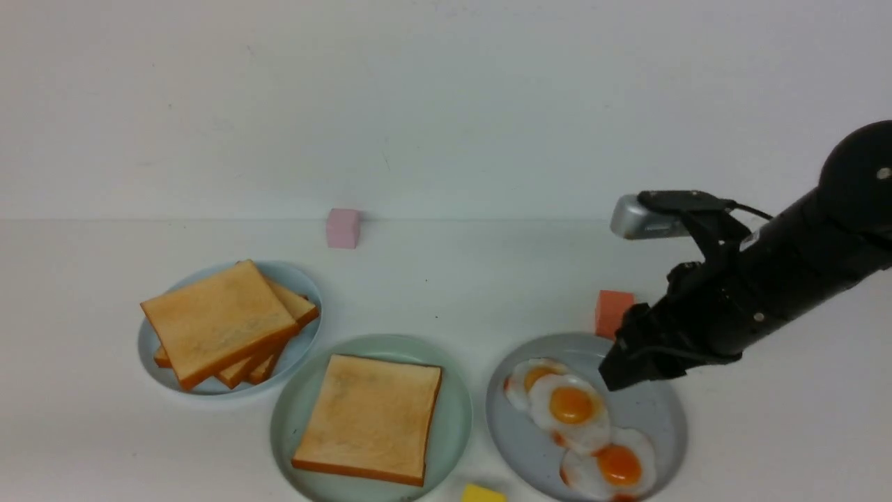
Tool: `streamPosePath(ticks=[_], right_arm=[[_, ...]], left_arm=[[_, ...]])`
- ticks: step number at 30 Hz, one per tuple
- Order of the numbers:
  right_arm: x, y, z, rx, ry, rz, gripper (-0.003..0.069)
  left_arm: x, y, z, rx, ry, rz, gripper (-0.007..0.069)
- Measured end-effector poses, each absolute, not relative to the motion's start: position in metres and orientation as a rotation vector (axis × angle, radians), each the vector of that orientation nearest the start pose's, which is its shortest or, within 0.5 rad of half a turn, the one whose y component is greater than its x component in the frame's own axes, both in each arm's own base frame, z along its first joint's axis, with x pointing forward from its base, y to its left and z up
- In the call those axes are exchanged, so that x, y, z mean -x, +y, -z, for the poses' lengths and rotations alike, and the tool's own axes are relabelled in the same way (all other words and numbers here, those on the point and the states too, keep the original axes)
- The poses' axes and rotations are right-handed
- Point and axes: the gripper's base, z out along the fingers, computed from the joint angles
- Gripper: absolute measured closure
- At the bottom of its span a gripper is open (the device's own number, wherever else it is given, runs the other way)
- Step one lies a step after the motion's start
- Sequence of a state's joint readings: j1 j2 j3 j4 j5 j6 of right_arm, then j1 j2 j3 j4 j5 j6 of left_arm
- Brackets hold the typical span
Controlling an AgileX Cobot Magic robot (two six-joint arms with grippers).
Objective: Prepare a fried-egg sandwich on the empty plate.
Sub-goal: Use the right arm to grab a fried egg
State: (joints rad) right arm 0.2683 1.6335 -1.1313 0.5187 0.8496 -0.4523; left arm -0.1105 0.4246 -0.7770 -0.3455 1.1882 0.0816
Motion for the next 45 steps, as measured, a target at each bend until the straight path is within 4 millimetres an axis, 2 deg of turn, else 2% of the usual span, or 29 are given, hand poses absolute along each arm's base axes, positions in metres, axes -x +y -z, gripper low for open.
streamPosePath(ticks=[8, 12, 16, 17, 23, 33, 45], right_arm=[[-0.344, 0.125, -0.219, 0.654, 2.74, -0.486, 0.0242], [-0.359, 0.128, -0.204, 0.64, 2.803, -0.571, 0.0263], [-0.371, 0.117, -0.192, 0.612, 2.822, -0.679, 0.0301], [-0.375, 0.109, -0.188, 0.591, 2.816, -0.727, 0.0317], [-0.382, 0.091, -0.18, 0.553, 2.818, -0.781, 0.0329], [-0.387, 0.095, -0.15, 0.497, 2.859, -0.884, 0.0316], [-0.389, 0.098, -0.147, 0.477, 2.828, -0.948, 0.0316]], left_arm=[[-0.039, -0.034, -0.347, -0.227, 2.241, 0.474, 0.0533], [-0.041, -0.035, -0.35, -0.214, 2.201, 0.484, 0.0533], [-0.042, -0.036, -0.351, -0.21, 2.184, 0.505, 0.0533], [-0.042, -0.037, -0.351, -0.209, 2.182, 0.512, 0.0531], [-0.042, -0.037, -0.352, -0.21, 2.181, 0.517, 0.0522], [-0.042, -0.037, -0.352, -0.209, 2.178, 0.517, 0.0514], [-0.042, -0.036, -0.352, -0.21, 2.18, 0.501, 0.051]])
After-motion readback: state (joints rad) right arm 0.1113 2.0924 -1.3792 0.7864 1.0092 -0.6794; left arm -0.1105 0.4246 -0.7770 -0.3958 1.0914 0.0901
